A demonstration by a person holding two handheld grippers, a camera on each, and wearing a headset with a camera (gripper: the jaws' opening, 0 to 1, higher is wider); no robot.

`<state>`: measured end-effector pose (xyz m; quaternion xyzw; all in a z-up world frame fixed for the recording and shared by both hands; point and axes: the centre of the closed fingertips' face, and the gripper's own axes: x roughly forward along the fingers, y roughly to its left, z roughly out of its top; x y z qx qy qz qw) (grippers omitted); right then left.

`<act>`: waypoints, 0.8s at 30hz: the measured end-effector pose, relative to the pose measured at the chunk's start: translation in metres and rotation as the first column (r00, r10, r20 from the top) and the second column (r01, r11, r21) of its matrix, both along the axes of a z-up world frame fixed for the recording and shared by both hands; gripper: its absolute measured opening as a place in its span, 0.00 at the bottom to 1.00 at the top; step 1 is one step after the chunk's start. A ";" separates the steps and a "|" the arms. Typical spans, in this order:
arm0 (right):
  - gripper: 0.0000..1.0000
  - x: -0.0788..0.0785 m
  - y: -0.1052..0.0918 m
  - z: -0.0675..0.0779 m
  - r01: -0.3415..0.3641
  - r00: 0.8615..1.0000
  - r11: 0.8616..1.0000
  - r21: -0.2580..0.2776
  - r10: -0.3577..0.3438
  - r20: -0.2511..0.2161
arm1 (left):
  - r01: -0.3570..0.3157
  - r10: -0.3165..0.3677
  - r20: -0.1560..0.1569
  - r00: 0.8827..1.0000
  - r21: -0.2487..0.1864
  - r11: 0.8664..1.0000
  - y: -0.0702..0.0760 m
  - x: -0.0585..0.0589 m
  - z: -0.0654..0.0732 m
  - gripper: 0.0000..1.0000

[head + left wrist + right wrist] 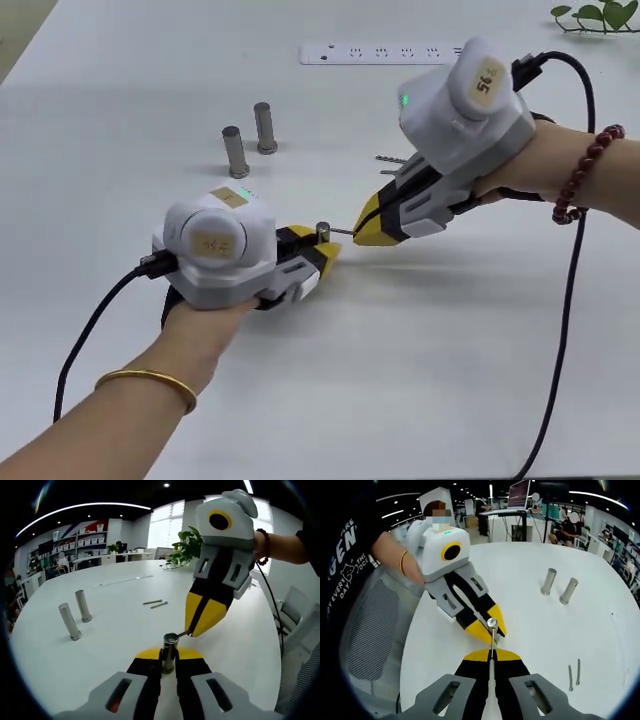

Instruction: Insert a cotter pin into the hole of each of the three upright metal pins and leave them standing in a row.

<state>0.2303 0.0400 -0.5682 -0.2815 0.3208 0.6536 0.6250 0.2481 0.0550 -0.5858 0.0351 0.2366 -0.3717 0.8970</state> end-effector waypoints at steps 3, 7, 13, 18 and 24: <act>0.00 0.000 0.001 0.000 -0.022 1.000 1.000 -0.004 0.022 0.011 | 0.023 -0.023 0.005 1.000 0.003 1.000 -0.001 -0.001 0.000 0.06; 0.00 0.002 0.001 0.001 -0.040 0.999 0.999 -0.013 0.040 0.027 | 0.053 -0.053 0.015 0.998 0.014 0.998 -0.002 -0.002 0.000 0.06; 0.00 0.001 0.001 0.001 -0.083 0.995 0.996 -0.037 0.085 0.050 | 0.077 -0.077 0.016 0.997 0.012 0.997 -0.004 -0.004 0.001 0.06; 0.00 0.001 0.002 0.002 -0.128 0.988 0.990 -0.062 0.133 0.079 | 0.099 -0.100 0.025 0.995 0.024 0.995 -0.005 -0.005 0.001 0.06; 0.00 0.001 0.006 0.003 -0.151 0.984 0.987 -0.063 0.156 0.085 | 0.112 -0.112 0.026 0.993 0.022 0.993 -0.008 -0.007 0.001 0.06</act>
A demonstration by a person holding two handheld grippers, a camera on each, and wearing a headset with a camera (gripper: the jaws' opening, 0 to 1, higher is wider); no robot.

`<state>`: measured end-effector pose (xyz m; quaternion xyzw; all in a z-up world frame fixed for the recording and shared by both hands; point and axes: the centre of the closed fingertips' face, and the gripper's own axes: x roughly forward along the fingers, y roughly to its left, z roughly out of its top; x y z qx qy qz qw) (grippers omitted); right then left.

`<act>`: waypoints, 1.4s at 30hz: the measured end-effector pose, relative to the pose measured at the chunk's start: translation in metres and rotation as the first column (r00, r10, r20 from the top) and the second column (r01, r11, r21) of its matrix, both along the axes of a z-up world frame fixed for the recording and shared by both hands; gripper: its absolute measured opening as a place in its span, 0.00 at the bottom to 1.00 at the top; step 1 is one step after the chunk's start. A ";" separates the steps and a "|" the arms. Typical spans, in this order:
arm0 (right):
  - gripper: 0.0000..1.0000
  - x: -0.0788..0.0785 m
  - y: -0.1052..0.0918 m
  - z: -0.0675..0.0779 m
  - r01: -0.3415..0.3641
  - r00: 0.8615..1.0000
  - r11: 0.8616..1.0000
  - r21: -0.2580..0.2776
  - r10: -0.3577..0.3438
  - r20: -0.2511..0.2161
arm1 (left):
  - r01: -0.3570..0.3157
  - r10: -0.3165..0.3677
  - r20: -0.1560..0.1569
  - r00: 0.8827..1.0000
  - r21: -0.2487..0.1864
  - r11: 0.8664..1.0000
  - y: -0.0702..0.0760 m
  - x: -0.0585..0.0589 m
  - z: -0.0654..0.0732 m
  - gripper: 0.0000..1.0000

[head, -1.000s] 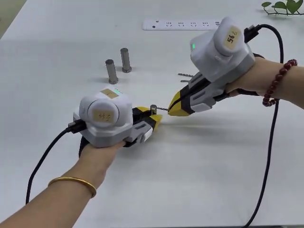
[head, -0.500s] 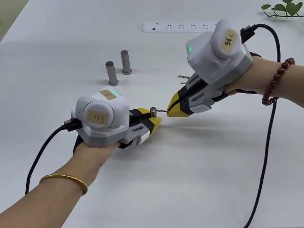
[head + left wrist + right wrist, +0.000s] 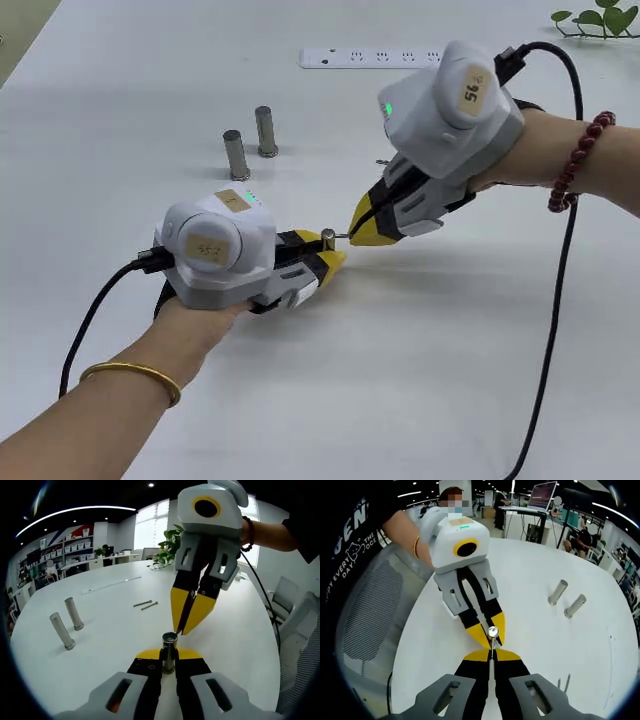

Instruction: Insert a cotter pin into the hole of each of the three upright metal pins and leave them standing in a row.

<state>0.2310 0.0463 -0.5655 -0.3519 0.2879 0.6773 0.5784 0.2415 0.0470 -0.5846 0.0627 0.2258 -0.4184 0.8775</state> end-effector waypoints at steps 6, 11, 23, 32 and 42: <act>0.00 -0.001 0.001 0.001 0.000 1.000 1.000 -0.002 0.000 -0.001 | -0.001 0.001 0.005 1.000 0.005 1.000 0.000 0.000 0.000 0.06; 0.00 -0.003 0.004 0.002 0.004 1.000 1.000 0.001 -0.004 -0.010 | 0.003 -0.004 0.009 1.000 0.012 1.000 -0.001 0.000 -0.001 0.06; 0.00 -0.007 0.007 0.002 0.021 1.000 1.000 -0.003 -0.021 -0.012 | -0.032 0.031 0.012 0.999 0.045 0.998 0.001 -0.002 -0.004 0.09; 0.02 -0.005 0.007 0.004 0.072 0.997 0.997 0.018 -0.071 -0.029 | -0.064 0.064 0.007 0.998 0.041 0.997 0.005 -0.005 -0.005 0.10; 0.04 -0.006 0.000 0.006 0.092 0.995 0.996 0.015 -0.092 -0.045 | -0.101 0.101 -0.001 0.995 0.029 0.994 0.009 -0.007 -0.004 0.09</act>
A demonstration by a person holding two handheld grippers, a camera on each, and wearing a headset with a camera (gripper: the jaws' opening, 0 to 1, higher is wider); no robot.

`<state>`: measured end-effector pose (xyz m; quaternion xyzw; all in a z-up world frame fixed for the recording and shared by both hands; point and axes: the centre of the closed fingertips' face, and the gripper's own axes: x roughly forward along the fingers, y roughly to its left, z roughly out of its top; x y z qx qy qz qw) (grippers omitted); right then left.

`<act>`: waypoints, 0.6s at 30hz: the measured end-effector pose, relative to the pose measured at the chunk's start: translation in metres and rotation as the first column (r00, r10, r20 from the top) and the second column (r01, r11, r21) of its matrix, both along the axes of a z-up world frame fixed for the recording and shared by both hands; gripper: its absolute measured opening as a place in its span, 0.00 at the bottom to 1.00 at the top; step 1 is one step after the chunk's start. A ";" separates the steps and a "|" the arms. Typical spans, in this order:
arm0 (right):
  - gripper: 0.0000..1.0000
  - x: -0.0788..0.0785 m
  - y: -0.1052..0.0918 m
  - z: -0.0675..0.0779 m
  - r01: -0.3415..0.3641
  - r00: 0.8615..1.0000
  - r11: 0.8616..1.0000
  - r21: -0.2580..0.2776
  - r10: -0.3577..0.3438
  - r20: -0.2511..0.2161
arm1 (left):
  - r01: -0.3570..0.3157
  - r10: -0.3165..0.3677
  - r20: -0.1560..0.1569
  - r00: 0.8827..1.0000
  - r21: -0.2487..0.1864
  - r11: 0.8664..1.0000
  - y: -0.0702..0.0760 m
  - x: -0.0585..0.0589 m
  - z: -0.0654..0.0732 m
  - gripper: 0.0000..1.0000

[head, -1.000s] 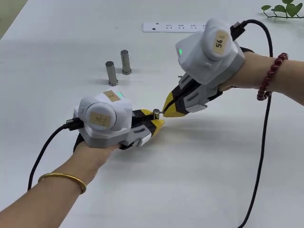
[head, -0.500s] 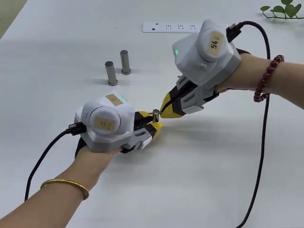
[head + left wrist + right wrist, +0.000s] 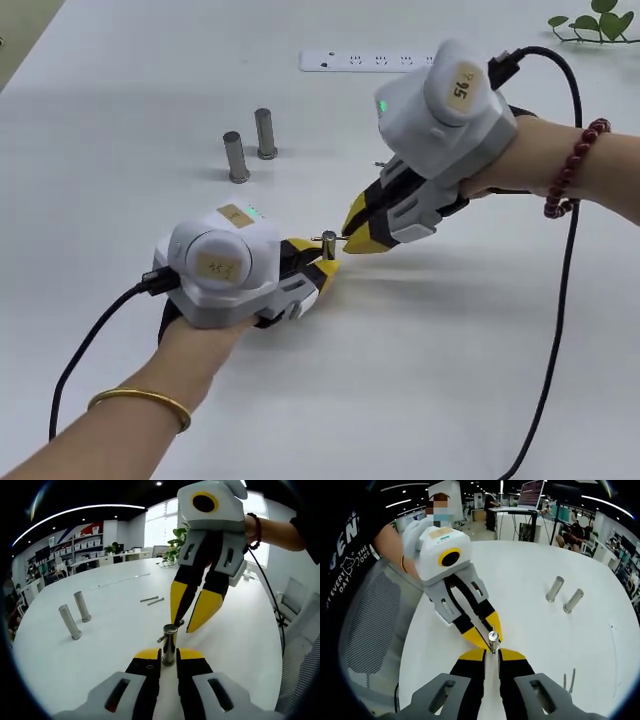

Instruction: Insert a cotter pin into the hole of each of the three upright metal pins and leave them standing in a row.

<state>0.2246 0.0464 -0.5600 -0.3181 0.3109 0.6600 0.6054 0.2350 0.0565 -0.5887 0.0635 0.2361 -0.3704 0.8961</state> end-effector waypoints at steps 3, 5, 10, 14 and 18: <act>0.02 0.001 -0.002 0.000 0.011 1.000 1.000 0.003 -0.011 -0.001 | -0.015 0.015 -0.002 1.000 0.009 1.000 0.003 -0.002 0.000 0.08; 0.00 0.002 -0.002 0.001 0.021 1.000 1.000 0.004 -0.021 0.002 | -0.022 0.022 0.007 1.000 0.013 1.000 0.003 -0.003 0.002 0.08; 0.00 0.004 0.000 0.001 0.041 0.999 0.999 0.010 -0.041 0.001 | -0.029 0.029 0.016 0.999 0.013 0.999 0.002 -0.003 0.004 0.07; 0.00 0.003 0.002 0.000 0.045 0.999 0.999 0.006 -0.045 0.004 | -0.055 0.055 0.018 0.998 0.021 0.998 0.003 -0.002 0.004 0.06; 0.00 0.004 0.003 0.000 0.058 0.998 0.998 0.006 -0.058 -0.003 | -0.063 0.062 0.021 0.998 0.024 0.998 0.002 -0.002 0.004 0.06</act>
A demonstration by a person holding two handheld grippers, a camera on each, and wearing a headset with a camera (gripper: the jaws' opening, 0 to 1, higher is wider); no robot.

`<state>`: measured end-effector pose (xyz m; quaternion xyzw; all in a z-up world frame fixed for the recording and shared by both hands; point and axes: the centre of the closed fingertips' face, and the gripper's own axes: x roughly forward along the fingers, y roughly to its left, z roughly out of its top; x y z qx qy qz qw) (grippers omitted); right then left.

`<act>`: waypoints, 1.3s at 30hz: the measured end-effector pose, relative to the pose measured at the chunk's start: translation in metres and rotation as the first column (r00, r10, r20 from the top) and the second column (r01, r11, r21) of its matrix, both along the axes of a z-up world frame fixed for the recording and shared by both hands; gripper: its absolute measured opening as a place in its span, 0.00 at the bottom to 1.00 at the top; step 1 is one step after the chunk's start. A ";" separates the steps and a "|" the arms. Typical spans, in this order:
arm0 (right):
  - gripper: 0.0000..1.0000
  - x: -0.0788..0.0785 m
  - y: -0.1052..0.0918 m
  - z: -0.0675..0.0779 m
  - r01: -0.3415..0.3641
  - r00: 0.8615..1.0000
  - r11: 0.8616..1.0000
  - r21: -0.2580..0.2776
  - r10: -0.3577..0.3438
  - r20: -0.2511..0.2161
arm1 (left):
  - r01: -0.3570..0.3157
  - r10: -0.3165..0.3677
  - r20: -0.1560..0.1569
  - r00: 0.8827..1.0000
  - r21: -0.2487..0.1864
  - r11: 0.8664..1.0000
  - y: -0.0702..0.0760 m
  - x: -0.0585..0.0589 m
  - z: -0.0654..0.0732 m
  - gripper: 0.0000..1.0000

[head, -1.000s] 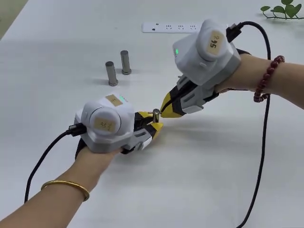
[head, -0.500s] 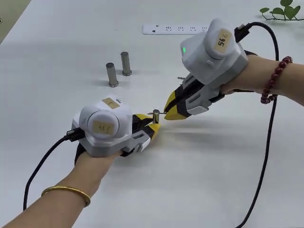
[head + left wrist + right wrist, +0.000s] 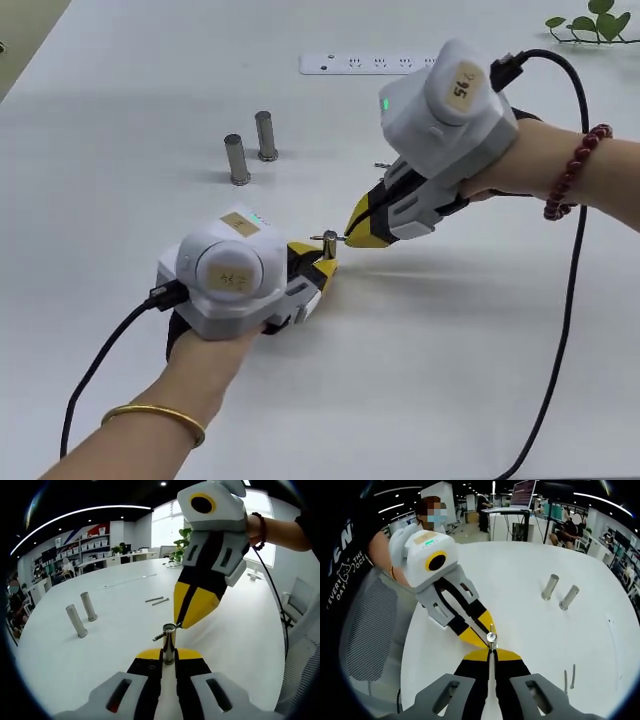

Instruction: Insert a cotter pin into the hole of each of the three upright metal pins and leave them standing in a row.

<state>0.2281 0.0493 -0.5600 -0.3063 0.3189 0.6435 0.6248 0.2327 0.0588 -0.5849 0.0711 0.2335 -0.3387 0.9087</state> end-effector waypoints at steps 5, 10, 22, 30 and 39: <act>0.00 -0.001 0.002 0.000 -0.006 1.000 1.000 0.000 0.006 0.011 | -0.007 0.007 -0.003 1.000 -0.003 1.000 0.000 0.000 0.000 0.06; 0.00 -0.003 0.003 0.001 -0.001 1.000 1.000 0.003 0.001 0.005 | -0.006 0.006 0.000 1.000 0.001 1.000 -0.001 0.000 0.000 0.06; 0.00 -0.005 0.006 0.002 -0.001 1.000 1.000 0.017 0.001 0.008 | -0.004 0.004 -0.002 1.000 0.000 1.000 0.000 0.000 0.000 0.06; 0.00 -0.006 0.006 0.000 -0.007 1.000 1.000 0.007 0.007 0.022 | 0.001 -0.001 -0.005 1.000 -0.004 1.000 -0.002 -0.001 0.000 0.07; 0.05 -0.004 0.004 0.001 0.017 1.000 1.000 0.017 -0.018 0.021 | -0.005 0.005 -0.004 1.000 -0.011 1.000 -0.003 -0.001 0.001 0.09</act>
